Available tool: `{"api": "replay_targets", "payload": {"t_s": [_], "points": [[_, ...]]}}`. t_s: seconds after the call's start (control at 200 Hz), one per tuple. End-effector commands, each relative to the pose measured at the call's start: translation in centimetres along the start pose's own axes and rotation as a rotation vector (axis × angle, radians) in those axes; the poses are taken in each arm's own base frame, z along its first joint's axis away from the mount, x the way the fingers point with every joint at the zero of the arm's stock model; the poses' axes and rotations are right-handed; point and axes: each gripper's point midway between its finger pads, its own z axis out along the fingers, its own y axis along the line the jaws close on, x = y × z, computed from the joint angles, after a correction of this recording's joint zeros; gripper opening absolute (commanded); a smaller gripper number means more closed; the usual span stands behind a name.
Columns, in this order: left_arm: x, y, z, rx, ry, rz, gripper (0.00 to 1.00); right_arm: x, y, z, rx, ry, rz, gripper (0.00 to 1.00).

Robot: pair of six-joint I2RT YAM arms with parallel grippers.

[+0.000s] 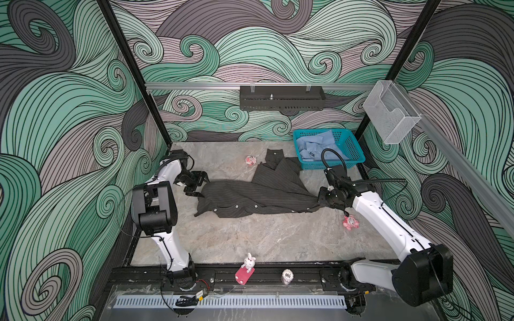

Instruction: Fold and stack the long sleeve shirts

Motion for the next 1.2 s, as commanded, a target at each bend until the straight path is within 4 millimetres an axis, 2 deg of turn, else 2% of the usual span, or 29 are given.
{"api": "replay_targets", "payload": {"t_s": [0.0, 0.06, 0.11, 0.185, 0.295, 0.41, 0.5, 0.565, 0.59, 0.65, 0.691, 0.771, 0.811, 0.876, 0.911, 0.996, 1.061, 1.111, 1.191], "points": [[0.8, 0.5, 1.6, -0.070, 0.033, -0.005, 0.61, -0.3, -0.3, -0.1, 0.010, -0.018, -0.006, 0.00], [0.7, 0.7, 2.1, -0.075, 0.041, 0.005, 0.44, -0.4, -0.2, -0.1, 0.008, -0.020, -0.006, 0.00], [0.5, 0.6, 2.1, -0.059, 0.037, 0.013, 0.25, -0.6, -0.1, -0.2, 0.002, -0.025, -0.007, 0.00], [0.1, -0.4, 1.3, -0.016, 0.020, 0.039, 0.00, -1.2, 0.3, -0.3, -0.009, -0.038, -0.007, 0.00], [-0.9, -2.9, -1.5, 0.034, -0.056, 0.110, 0.00, -2.7, 1.5, -0.7, -0.044, -0.058, -0.010, 0.00], [-2.0, -7.3, -7.3, 0.109, -0.215, 0.235, 0.00, -6.4, 3.7, -2.4, -0.110, -0.115, -0.006, 0.00], [-2.0, -12.0, -13.0, 0.240, -0.330, 0.325, 0.00, -10.8, 5.7, -5.2, -0.177, -0.198, 0.005, 0.00], [-1.8, -14.7, -17.1, 0.324, -0.416, 0.378, 0.00, -14.2, 7.1, -8.0, -0.231, -0.275, 0.013, 0.00], [-1.4, -15.9, -19.3, 0.373, -0.450, 0.396, 0.00, -15.7, 7.7, -9.5, -0.258, -0.308, 0.016, 0.00], [-0.6, -17.2, -22.4, 0.459, -0.503, 0.443, 0.00, -17.8, 8.7, -12.3, -0.305, -0.369, 0.016, 0.00], [-0.2, -17.4, -23.8, 0.500, -0.544, 0.457, 0.00, -18.7, 9.2, -13.8, -0.332, -0.400, 0.014, 0.00], [0.9, -16.7, -25.7, 0.522, -0.592, 0.528, 0.00, -18.9, 9.4, -15.3, -0.353, -0.426, 0.009, 0.00], [1.4, -15.7, -26.0, 0.504, -0.602, 0.555, 0.00, -18.3, 9.1, -15.0, -0.346, -0.417, 0.009, 0.00], [1.9, -13.6, -25.4, 0.468, -0.597, 0.579, 0.00, -16.6, 8.0, -14.0, -0.319, -0.390, 0.014, 0.00], [2.0, -12.4, -24.4, 0.449, -0.584, 0.586, 0.00, -15.0, 7.1, -12.2, -0.285, -0.344, 0.015, 0.00], [2.3, -9.2, -20.8, 0.436, -0.538, 0.591, 0.00, -11.5, 5.3, -8.8, -0.223, -0.254, 0.032, 0.00], [2.1, -6.2, -17.2, 0.413, -0.504, 0.567, 0.00, -8.3, 3.8, -6.3, -0.181, -0.179, 0.043, 0.00], [1.5, -3.3, -13.9, 0.352, -0.472, 0.545, 0.00, -5.9, 2.2, -4.7, -0.135, -0.134, 0.053, 0.00], [1.6, 1.1, -10.7, 0.271, -0.434, 0.522, 0.00, -2.4, 0.0, -3.0, -0.072, -0.075, 0.066, 0.00]]}}
